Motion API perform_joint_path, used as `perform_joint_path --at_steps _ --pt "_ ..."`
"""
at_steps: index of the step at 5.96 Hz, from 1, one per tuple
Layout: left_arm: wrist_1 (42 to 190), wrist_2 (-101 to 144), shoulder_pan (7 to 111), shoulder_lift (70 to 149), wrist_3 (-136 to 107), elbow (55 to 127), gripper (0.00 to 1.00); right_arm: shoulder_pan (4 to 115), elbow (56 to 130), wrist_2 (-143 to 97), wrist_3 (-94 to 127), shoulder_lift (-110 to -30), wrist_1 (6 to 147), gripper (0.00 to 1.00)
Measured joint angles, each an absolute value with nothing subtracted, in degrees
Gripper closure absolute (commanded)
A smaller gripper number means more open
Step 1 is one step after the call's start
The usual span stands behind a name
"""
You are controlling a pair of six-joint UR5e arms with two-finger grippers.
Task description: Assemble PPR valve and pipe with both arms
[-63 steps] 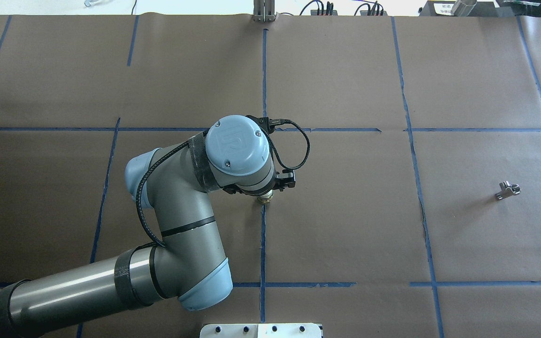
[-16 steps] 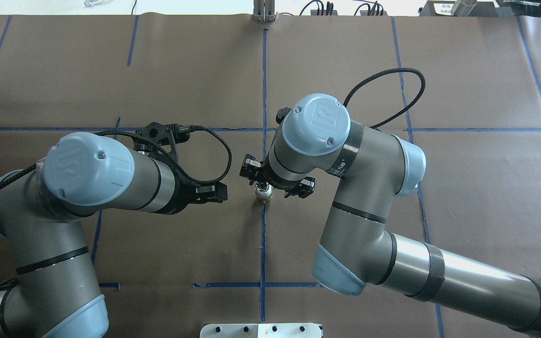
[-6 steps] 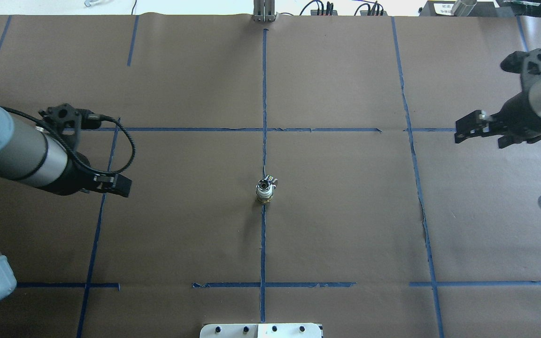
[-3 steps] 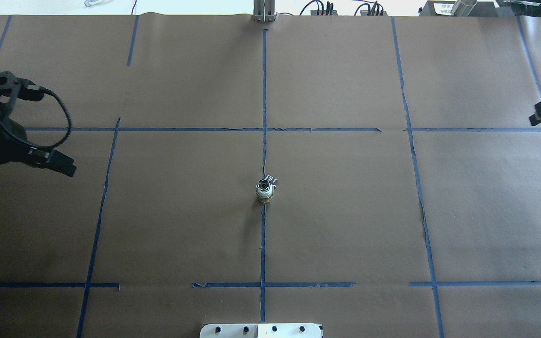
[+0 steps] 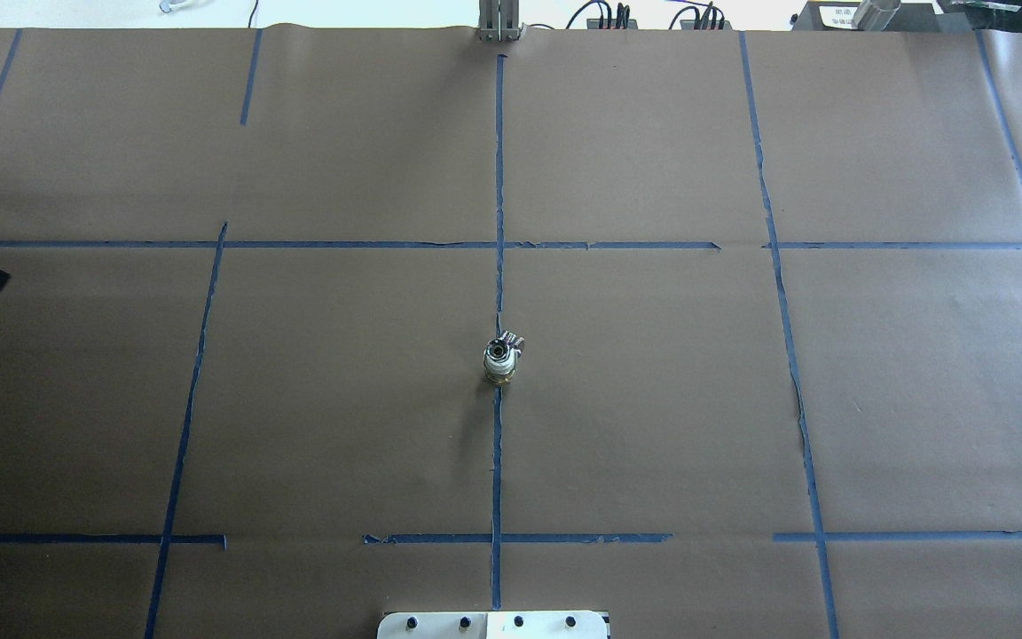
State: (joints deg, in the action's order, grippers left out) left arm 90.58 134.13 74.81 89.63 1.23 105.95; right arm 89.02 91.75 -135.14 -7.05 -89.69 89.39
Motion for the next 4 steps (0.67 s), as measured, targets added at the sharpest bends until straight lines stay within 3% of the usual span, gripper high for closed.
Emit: perform_joint_path --at_steps 1,2,4 --pt "90.5 136.1 80.3 89.2 8.7 100.0 0.12 89.8 91.1 -135.8 -8.8 -90.7 89.4 0.00" --pt "90.3 138.3 83.6 89.2 11.2 95.9 0.00 90.3 91.1 -137.1 -9.5 -91.6 89.2 0.00" --pt "89.2 139.2 85.5 89.2 5.1 94.1 0.00 90.4 91.1 -137.4 -9.6 -92.0 88.8 0.00"
